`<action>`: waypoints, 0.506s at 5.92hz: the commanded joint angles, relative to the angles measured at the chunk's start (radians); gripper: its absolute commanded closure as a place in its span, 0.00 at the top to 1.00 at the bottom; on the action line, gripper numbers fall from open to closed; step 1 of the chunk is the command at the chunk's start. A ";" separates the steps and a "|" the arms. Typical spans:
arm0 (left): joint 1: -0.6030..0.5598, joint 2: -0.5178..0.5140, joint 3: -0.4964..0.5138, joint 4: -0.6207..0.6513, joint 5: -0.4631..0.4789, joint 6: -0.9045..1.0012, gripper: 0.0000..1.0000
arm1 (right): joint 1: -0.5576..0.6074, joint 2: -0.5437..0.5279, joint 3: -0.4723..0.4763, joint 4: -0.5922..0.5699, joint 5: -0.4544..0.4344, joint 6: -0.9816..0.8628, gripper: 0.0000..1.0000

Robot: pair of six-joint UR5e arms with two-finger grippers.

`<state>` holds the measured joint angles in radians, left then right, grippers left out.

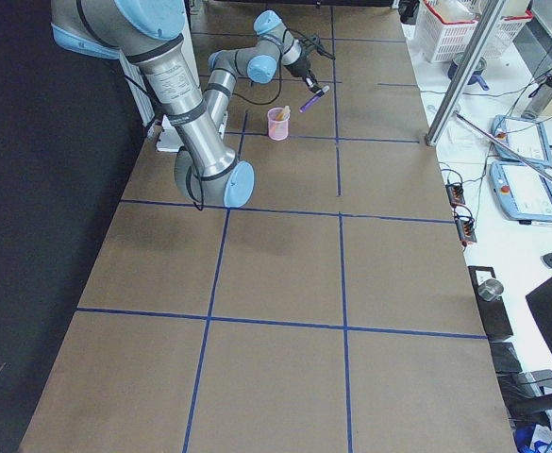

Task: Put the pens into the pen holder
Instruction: 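Lower the purple marker into the pink cup with the right gripper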

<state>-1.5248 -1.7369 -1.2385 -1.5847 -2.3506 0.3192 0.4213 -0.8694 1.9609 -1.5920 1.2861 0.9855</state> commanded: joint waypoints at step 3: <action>0.000 0.010 -0.001 -0.001 0.000 0.001 1.00 | -0.231 0.012 -0.020 0.009 -0.247 0.051 0.00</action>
<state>-1.5248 -1.7276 -1.2390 -1.5860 -2.3508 0.3205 0.2423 -0.8564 1.9510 -1.5873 1.0970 1.0276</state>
